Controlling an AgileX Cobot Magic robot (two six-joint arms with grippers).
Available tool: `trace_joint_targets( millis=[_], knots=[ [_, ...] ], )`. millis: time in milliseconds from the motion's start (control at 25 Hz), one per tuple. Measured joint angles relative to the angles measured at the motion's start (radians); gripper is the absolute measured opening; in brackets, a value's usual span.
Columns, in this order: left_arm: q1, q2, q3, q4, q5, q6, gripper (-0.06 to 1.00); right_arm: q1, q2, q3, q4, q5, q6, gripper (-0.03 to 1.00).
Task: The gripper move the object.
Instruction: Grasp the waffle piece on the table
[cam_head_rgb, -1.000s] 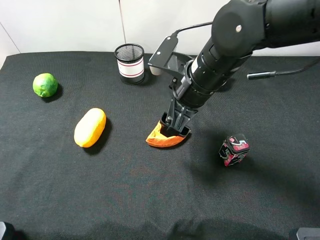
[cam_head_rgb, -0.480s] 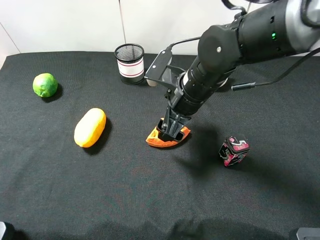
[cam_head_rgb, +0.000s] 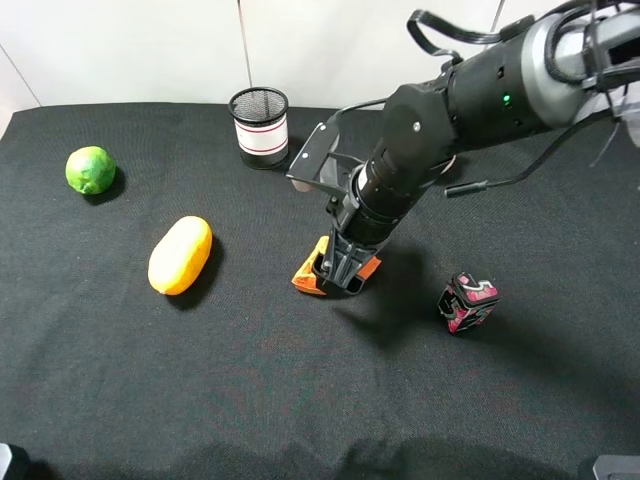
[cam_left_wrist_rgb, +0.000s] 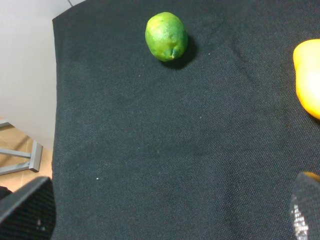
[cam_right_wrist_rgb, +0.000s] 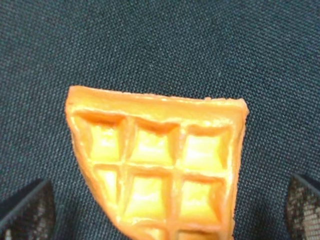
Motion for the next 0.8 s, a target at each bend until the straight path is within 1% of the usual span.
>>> trace_joint_targets(
  millis=[800],
  knots=[
    [0.000, 0.000, 0.000, 0.000, 0.000, 0.000, 0.99, 0.000, 0.078, -0.001, 0.001, -0.058, 0.000, 0.69]
  ],
)
